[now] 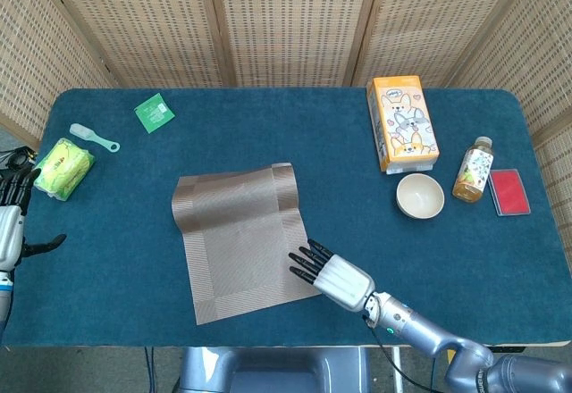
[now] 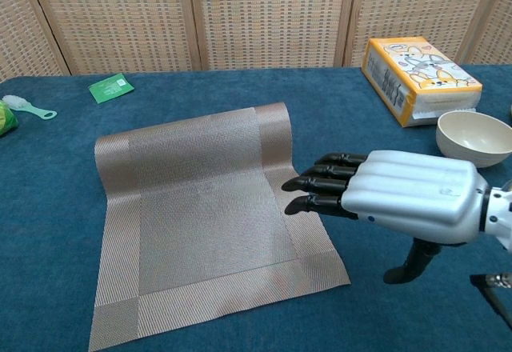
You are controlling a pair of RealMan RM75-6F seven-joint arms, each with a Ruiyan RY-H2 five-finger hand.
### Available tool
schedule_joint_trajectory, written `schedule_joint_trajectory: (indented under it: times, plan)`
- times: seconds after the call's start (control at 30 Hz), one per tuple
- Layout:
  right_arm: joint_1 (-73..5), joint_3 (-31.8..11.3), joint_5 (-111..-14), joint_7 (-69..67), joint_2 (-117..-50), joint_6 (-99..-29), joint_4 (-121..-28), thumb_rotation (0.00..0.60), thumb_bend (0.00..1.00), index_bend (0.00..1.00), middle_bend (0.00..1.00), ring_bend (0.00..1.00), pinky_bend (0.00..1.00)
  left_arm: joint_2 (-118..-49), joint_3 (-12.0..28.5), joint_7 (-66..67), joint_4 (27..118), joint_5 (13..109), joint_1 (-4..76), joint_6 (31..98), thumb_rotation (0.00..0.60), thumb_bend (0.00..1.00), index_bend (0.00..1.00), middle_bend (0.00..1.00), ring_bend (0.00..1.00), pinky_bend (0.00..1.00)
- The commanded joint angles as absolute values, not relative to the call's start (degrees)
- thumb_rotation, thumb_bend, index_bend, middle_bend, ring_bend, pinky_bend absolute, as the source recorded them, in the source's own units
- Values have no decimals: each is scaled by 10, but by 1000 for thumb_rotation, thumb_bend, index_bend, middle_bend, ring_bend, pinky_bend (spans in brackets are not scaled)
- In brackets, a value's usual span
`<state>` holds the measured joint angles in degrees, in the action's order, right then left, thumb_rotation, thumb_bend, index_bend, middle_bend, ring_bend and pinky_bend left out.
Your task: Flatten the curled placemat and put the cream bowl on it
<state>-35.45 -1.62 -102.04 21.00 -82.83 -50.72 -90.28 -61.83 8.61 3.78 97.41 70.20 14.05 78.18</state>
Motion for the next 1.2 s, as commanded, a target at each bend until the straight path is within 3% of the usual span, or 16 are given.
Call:
schedule_joint_trajectory:
  times: [0.03, 0.43, 0.9, 1.2]
  plan:
    - [-362, -19, -1009, 220, -843, -495, -894, 600, 0, 143, 0, 0, 0, -619, 87, 36, 972, 701, 141, 779, 600, 0, 0, 0, 0, 0]
    - [-384, -20, -977, 263, -909, -469, -840, 600, 0, 157, 0, 0, 0, -618, 89, 28, 968, 702, 142, 769, 600, 0, 0, 0, 0, 0]
    - [-402, -20, -948, 277, -939, -469, -818, 600, 2, 166, 0, 0, 0, -617, 93, 25, 967, 700, 142, 763, 600, 0, 0, 0, 0, 0]
    - [-410, -26, -941, 255, -949, -489, -811, 600, 379, 192, 0, 0, 0, -617, 93, 25, 967, 703, 142, 762, 600, 0, 0, 0, 0, 0]
